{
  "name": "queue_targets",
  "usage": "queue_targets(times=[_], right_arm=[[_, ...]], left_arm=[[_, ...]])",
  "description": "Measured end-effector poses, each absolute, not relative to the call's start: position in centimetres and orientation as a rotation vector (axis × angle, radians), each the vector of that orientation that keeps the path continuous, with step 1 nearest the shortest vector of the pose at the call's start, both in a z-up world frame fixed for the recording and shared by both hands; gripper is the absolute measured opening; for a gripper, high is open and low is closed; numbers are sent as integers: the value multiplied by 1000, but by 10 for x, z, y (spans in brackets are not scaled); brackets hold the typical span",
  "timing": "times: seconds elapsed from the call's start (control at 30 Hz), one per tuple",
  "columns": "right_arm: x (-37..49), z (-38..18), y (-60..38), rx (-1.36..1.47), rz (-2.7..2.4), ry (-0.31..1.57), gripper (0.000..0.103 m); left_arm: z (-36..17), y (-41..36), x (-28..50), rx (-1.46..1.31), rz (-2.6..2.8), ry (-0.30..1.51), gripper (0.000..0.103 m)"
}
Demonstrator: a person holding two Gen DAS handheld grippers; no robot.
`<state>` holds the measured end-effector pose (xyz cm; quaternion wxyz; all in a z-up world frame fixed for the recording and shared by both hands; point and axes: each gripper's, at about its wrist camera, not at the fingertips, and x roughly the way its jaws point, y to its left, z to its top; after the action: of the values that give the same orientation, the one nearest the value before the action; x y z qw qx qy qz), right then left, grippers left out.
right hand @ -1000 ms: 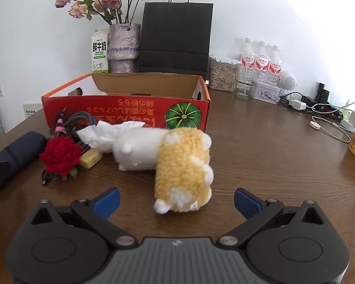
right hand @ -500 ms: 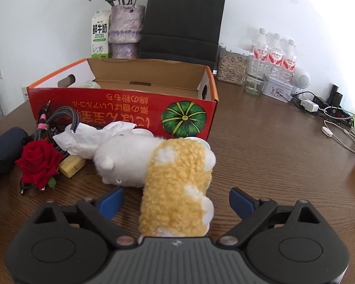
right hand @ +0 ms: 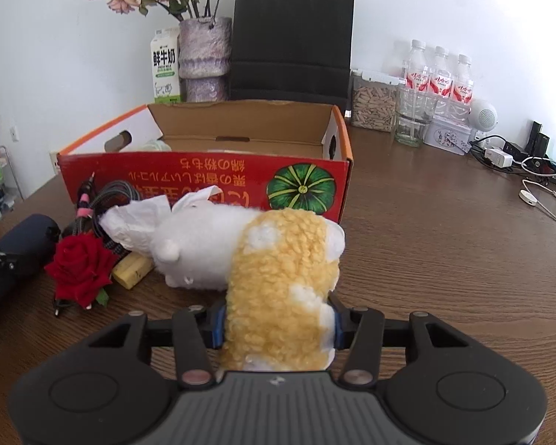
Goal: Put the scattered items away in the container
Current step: 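Grasp the navy glasses case with the left gripper while the right grasps the yellow plush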
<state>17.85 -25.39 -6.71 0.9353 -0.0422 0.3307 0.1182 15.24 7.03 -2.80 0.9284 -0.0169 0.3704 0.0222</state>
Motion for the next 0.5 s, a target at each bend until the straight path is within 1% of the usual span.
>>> queue_targets(times=[0.2,0.5], right_arm=[[171,-55,-257,-68,238,636,48],[166,-35,-257,-56,244,572,48]], left_arm=[[-21,72,149,-56,54,737,66],[11,66,139,-59,39,616,65]])
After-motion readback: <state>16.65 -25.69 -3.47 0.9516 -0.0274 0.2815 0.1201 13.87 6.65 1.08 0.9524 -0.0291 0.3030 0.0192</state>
